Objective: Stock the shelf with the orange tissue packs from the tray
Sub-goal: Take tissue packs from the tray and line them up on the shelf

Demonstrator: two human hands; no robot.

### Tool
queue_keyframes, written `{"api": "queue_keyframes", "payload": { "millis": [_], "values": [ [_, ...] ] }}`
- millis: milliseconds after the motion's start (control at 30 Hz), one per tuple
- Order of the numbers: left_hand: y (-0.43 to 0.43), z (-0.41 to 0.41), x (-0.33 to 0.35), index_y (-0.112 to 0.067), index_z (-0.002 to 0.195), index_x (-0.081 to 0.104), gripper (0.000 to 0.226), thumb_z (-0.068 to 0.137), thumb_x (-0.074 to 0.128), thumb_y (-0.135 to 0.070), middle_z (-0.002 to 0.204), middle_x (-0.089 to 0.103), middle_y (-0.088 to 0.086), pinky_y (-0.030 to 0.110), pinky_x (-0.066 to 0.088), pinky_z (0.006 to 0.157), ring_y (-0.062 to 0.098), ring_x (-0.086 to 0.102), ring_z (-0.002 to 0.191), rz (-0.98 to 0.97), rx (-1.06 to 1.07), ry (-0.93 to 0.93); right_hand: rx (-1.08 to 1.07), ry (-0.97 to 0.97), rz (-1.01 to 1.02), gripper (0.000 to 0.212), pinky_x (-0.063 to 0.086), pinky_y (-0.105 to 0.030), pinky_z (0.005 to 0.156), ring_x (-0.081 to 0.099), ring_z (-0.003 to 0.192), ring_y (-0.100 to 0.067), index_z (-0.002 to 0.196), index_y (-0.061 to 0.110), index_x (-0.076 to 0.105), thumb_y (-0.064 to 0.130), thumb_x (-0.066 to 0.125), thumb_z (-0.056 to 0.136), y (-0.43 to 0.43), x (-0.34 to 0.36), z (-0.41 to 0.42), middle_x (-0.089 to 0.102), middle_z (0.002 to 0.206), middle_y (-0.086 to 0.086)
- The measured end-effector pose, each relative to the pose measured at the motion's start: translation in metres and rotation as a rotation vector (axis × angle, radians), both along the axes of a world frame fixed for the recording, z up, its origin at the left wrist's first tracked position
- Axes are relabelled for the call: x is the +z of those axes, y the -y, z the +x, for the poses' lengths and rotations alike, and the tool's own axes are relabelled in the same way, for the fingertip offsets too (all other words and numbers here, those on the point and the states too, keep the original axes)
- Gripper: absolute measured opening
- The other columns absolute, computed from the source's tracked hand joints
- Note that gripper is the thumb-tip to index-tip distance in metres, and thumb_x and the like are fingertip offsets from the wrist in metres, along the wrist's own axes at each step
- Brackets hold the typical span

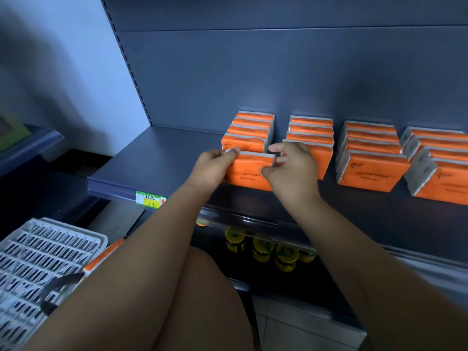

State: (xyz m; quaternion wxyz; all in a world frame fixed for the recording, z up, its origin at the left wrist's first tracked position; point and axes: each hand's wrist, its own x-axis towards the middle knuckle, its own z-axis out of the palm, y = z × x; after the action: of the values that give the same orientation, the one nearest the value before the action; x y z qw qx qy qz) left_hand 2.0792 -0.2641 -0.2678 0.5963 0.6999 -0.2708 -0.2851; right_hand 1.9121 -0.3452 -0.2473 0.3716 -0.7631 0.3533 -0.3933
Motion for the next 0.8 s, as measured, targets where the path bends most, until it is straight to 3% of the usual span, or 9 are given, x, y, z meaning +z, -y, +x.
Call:
{"api": "queue_keyframes", "payload": {
  "millis": [133,267,333,433,500,600,700,800],
  "values": [
    [-0.004,0.008,0.001,-0.011,0.100,0.062,0.063,0.068,0.081,-0.061,0.107,0.075,0.013,0.056,0.057,0.098,0.034,0.072,0.109,-0.078,0.149,-0.027,-0.078,0.104,0.175,0.024,0.049,-0.018,0.067,0.065,0.076,-0.005,0.096,0.021,0.069,0.012,0.083,0.078,-0.006,-0.007,0.022,0.063,0.080,0.013],
    [-0.002,0.020,-0.001,-0.017,0.094,0.051,0.069,0.058,0.082,-0.067,0.098,0.067,0.007,0.059,0.056,0.099,0.025,0.070,0.095,-0.135,0.223,-0.059,-0.037,0.110,0.204,0.030,0.053,-0.027,0.074,0.070,0.083,-0.009,0.113,0.026,0.071,0.028,0.080,0.085,-0.008,-0.012,0.035,0.073,0.089,0.012],
    [0.000,0.022,-0.004,-0.018,0.092,0.051,0.063,0.061,0.082,-0.064,0.094,0.066,0.004,0.057,0.056,0.100,0.022,0.066,0.089,-0.140,0.206,-0.086,0.000,0.103,0.214,0.024,0.055,-0.030,0.081,0.070,0.089,-0.009,0.110,0.028,0.071,0.029,0.078,0.087,-0.007,-0.013,0.037,0.073,0.093,0.011],
    [0.005,0.026,-0.009,-0.019,0.088,0.052,0.044,0.080,0.081,-0.051,0.089,0.064,0.000,0.054,0.056,0.097,0.019,0.064,0.086,-0.140,0.218,-0.093,0.058,0.109,0.316,0.016,0.058,-0.037,0.089,0.070,0.093,-0.011,0.089,0.036,0.064,0.025,0.076,0.090,-0.004,-0.016,0.036,0.072,0.099,0.011],
    [0.008,0.031,-0.012,-0.019,0.088,0.054,0.039,0.083,0.079,-0.048,0.088,0.064,-0.001,0.053,0.057,0.096,0.017,0.063,0.084,-0.132,0.239,-0.064,0.081,0.107,0.402,0.015,0.056,-0.032,0.091,0.067,0.095,-0.004,0.101,0.034,0.069,0.023,0.074,0.092,-0.001,-0.018,0.034,0.070,0.105,0.014],
    [0.012,0.033,-0.016,-0.019,0.089,0.056,0.031,0.090,0.077,-0.041,0.088,0.064,-0.001,0.048,0.057,0.089,0.014,0.061,0.079,-0.106,0.253,0.014,0.106,0.103,0.434,0.033,0.050,-0.020,0.086,0.064,0.097,0.003,0.126,0.023,0.070,0.020,0.072,0.094,0.002,-0.020,0.034,0.069,0.108,0.018],
    [0.014,0.033,-0.018,-0.019,0.092,0.056,0.026,0.095,0.073,-0.039,0.089,0.062,-0.002,0.037,0.052,0.079,0.013,0.059,0.078,-0.094,0.259,0.063,0.098,0.099,0.419,0.035,0.049,-0.018,0.085,0.063,0.099,0.003,0.129,0.022,0.069,0.019,0.070,0.095,0.002,-0.019,0.036,0.068,0.109,0.019],
    [0.013,0.034,-0.017,-0.020,0.092,0.056,0.025,0.097,0.071,-0.040,0.091,0.063,-0.002,0.036,0.051,0.079,0.013,0.059,0.079,-0.087,0.273,0.066,0.101,0.107,0.425,0.033,0.048,-0.018,0.085,0.063,0.101,0.002,0.127,0.023,0.069,0.017,0.069,0.095,0.002,-0.019,0.039,0.067,0.108,0.019]
  ]
}}
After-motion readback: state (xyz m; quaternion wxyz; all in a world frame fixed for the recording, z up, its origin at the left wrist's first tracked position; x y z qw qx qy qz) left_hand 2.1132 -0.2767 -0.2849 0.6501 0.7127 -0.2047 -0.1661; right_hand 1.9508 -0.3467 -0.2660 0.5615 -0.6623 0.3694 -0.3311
